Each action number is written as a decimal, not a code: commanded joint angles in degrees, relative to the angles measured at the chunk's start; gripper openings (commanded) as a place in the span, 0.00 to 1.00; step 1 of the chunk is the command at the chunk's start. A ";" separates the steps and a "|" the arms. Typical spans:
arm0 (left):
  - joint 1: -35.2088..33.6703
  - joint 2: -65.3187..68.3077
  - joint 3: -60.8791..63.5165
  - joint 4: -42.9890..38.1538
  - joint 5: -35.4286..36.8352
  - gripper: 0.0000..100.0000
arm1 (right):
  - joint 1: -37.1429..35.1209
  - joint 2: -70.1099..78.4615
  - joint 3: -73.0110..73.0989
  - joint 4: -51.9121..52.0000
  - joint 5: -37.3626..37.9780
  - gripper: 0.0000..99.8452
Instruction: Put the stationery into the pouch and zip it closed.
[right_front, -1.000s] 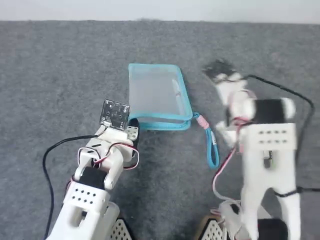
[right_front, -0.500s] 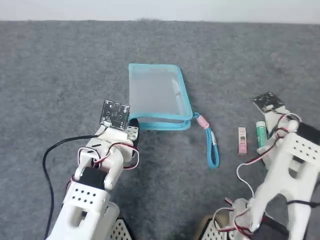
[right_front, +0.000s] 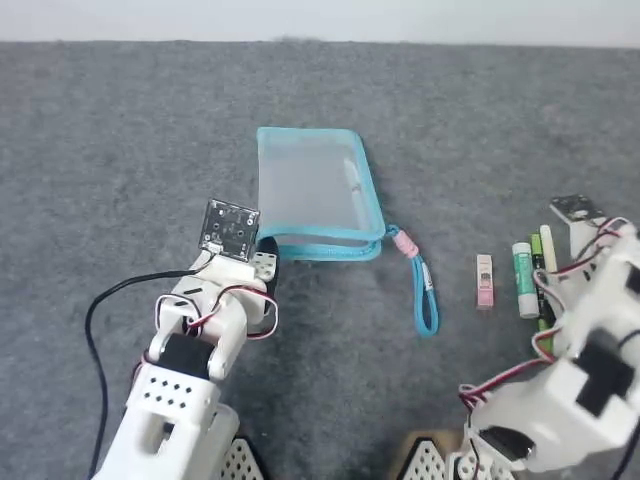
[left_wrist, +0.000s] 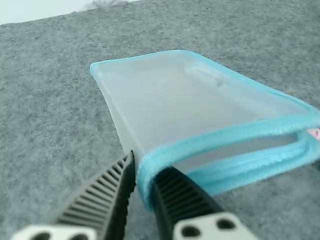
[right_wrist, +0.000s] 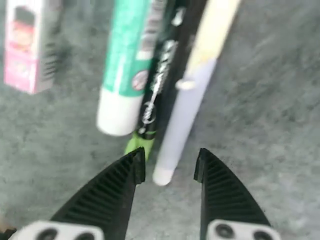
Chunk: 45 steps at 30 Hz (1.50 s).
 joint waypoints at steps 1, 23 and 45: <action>-0.09 -1.93 -0.31 -2.46 -0.62 0.01 | 1.45 2.15 -5.36 -0.75 0.97 0.16; 0.26 -1.93 -0.48 -2.55 -0.62 0.01 | -3.74 -8.48 -6.33 4.62 -6.33 0.01; 0.00 -1.58 -0.40 -3.96 -0.62 0.01 | -54.55 -52.18 -4.22 32.04 -24.18 0.01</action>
